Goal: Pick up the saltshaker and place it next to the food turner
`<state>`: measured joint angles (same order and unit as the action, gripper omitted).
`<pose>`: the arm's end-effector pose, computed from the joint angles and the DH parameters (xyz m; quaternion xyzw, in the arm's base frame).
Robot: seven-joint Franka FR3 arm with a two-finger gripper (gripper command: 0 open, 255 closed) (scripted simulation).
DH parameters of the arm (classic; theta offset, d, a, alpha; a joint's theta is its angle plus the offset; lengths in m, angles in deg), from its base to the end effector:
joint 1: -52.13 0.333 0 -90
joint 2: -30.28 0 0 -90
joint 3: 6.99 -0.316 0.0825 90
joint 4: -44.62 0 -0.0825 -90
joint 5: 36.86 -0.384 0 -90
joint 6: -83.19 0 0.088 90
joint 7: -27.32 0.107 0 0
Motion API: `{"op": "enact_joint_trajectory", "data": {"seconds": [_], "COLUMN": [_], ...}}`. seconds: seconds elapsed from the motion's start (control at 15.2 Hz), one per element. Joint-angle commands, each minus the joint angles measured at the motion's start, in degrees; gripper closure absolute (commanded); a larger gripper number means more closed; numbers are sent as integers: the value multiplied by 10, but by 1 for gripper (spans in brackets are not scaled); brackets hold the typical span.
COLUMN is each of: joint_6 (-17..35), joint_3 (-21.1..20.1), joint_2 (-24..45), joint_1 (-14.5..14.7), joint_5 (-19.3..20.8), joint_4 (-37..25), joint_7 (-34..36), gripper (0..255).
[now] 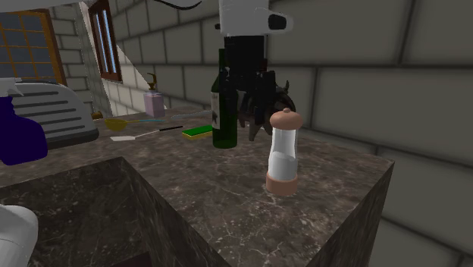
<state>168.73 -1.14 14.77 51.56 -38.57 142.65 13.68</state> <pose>0.4556 -0.0559 0.6885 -0.9971 -0.0659 -0.0302 0.0236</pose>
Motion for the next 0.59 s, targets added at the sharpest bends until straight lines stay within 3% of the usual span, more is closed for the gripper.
{"op": "enact_joint_trajectory", "data": {"seconds": [0.0,0.4,0.53], "joint_6": [-13,-80,-73], "joint_3": [8,30,29], "joint_2": [44,206,207], "joint_1": [-2,-18,-19], "joint_5": [1,-10,-10], "joint_4": [-58,-288,-283], "joint_7": [-14,-58,-59], "gripper": [0,0,0]}}
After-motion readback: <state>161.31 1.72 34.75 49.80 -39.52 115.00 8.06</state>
